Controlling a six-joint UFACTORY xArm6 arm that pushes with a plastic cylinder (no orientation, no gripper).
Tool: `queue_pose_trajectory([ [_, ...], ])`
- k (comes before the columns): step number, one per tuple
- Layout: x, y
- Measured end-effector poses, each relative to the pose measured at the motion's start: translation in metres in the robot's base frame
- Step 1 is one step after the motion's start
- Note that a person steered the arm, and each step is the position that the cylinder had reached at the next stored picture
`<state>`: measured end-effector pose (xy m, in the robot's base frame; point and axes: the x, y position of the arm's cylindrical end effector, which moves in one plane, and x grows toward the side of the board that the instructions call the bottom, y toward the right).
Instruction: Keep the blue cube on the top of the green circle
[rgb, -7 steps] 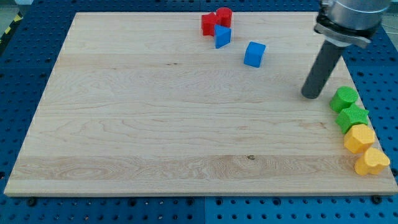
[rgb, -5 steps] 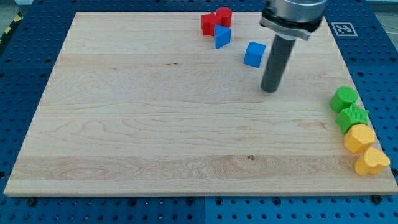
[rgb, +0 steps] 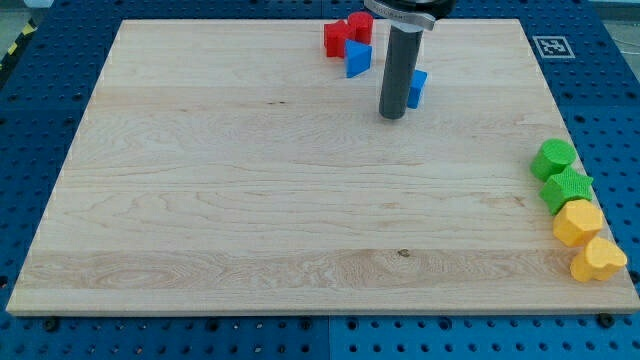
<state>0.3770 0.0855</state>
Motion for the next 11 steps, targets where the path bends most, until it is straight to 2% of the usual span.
queue_pose_trajectory([
  [5, -0.051, -0.013],
  [7, -0.053, 0.023],
  [11, -0.063, 0.045],
])
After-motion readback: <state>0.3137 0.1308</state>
